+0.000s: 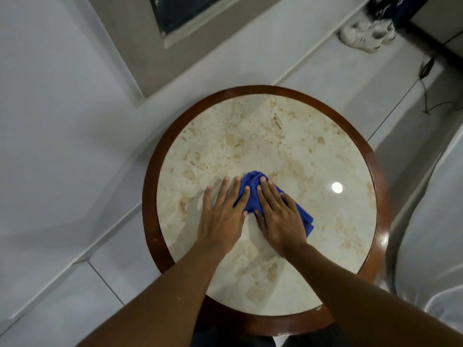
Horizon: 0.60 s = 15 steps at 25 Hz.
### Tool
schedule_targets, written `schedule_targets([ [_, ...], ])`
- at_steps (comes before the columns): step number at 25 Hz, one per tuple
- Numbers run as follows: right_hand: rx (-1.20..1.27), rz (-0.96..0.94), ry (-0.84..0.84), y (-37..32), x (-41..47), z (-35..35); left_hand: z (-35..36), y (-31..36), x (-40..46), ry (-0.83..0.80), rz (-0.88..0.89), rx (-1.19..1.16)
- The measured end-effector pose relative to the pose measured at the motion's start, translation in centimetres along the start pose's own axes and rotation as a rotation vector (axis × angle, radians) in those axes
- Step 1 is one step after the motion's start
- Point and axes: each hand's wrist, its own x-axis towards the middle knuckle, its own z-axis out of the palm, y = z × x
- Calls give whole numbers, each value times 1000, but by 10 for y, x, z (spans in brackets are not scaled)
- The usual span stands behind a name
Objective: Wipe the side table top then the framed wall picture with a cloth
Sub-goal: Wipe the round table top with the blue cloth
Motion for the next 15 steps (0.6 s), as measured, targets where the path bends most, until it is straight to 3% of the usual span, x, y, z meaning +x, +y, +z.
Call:
schedule_targets([
  [3,37,4,-26,-15,2,-25,-29,-11,-14,-34,47,25],
  [6,187,55,88,-56,0,-75,-95,-31,-44,40,81,62],
  [12,475,-149,415,-171,23,-264,-321,-85,-139,389,-25,210],
  [15,831,-105,461,-237,50,-380,-449,-105,-194,538,-37,345],
])
